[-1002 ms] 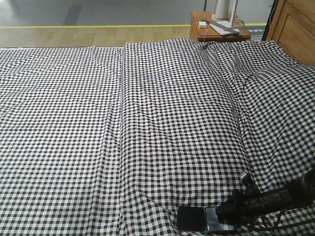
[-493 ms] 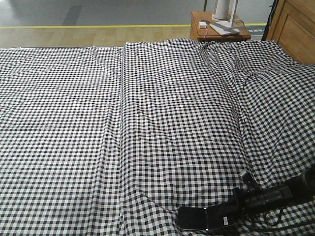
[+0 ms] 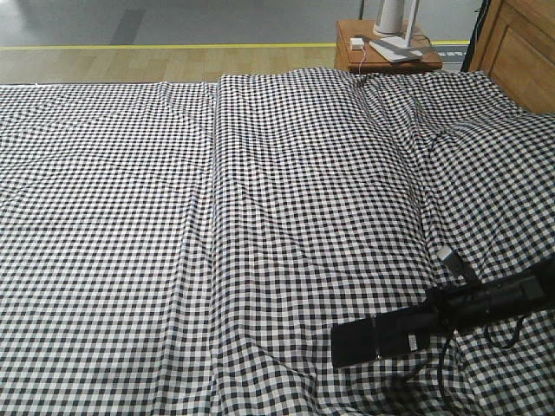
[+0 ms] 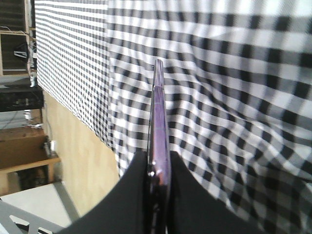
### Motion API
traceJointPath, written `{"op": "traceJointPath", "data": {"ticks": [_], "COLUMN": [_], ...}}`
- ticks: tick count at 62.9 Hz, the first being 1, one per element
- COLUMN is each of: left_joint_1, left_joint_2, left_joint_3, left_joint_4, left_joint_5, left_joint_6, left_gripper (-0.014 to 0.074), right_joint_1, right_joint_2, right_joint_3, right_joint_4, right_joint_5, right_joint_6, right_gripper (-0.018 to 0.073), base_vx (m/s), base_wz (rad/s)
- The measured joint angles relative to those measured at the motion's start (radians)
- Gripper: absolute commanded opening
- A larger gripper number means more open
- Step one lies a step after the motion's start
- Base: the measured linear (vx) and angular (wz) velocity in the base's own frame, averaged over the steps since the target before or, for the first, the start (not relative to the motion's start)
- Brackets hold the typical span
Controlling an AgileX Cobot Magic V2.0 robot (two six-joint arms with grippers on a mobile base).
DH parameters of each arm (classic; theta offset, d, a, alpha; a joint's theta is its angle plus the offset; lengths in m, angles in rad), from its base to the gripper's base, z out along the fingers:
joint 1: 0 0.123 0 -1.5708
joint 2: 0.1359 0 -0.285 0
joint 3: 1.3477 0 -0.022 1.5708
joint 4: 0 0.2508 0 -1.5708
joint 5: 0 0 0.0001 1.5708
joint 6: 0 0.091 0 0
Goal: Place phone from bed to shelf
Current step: 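Lift the phone off the bed with the right gripper, then raise the held phone up and away from the bed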
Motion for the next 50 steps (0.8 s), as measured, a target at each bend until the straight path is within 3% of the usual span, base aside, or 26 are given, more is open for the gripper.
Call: {"op": "traceJointPath", "data": {"ticks": [25,50], "left_joint_1": [0.0,0.0], "left_joint_2": [0.0,0.0], "left_joint_3": [0.0,0.0], "left_joint_4": [0.0,0.0], "left_joint_5": [0.0,0.0], "left_joint_6": [0.0,0.0], "left_gripper": [0.0001,0.0001], "right_joint_1": [0.031,0.162], "right_joint_2": [-0.372,-0.688], "right_joint_3": [0.05,0.056], "right_joint_4": [-0.009,-0.033], "right_joint_5": [0.012,0.04], "right_joint_6": [0.087,0.179], "right_gripper": [-0.0003,-0.0002], "base_vx": [0.0,0.0], "base_wz": [0.0,0.0]}}
